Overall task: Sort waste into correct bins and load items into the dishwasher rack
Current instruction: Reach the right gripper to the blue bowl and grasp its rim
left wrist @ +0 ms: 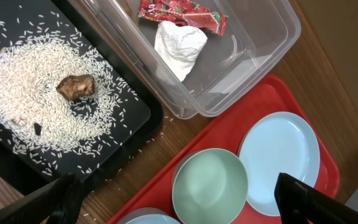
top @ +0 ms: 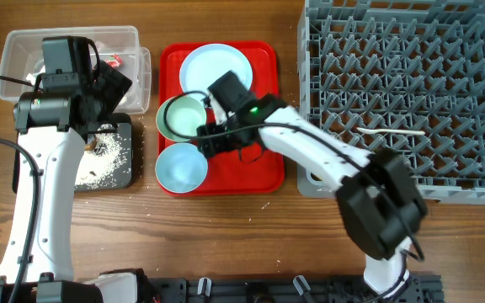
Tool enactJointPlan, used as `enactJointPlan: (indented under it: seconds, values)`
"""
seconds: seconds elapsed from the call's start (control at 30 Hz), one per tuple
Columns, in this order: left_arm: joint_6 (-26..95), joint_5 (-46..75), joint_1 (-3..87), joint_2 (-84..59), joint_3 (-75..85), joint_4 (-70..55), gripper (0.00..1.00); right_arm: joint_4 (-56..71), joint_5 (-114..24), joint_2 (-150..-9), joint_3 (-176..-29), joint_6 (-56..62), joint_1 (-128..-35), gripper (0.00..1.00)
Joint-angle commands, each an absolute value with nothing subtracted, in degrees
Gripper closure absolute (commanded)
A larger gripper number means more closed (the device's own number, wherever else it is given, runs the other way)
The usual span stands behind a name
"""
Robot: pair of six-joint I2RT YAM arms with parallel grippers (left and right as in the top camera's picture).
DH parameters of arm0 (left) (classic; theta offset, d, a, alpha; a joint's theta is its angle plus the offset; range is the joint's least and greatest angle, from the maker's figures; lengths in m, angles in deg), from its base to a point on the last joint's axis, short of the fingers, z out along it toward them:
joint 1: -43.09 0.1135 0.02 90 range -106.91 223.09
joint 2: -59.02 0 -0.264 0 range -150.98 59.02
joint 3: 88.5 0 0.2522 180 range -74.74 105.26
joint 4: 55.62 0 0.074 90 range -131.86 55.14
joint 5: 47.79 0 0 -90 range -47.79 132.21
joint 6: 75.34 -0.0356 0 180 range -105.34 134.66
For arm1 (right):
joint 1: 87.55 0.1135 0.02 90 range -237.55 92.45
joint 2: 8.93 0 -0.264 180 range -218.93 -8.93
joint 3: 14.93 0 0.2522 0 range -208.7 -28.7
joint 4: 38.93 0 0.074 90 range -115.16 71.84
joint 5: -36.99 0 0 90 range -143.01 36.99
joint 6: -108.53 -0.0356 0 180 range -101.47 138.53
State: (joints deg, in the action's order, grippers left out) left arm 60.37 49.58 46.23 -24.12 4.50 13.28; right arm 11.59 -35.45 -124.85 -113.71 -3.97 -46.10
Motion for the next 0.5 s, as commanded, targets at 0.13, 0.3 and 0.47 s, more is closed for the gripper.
enactJointPlan:
  seconds: [0.13,0.3,0.47]
  values:
    - [60.0,49.5,46.5,-23.2,5.3,13.3,0.0,11.4,-35.4,-130.5,-113.7,-4.6,-45.5,0.52]
    - [60.0,49.5,46.5,-23.2,5.3,13.3,0.0,11.9,-35.9,-130.2,-113.8,-7.1,-46.6,0.8]
    - [60.0,49.5,46.5,-23.2,5.3,13.3,0.0,13.4,-36.3,-126.3,-113.8,-6.9,-49.6,0.96]
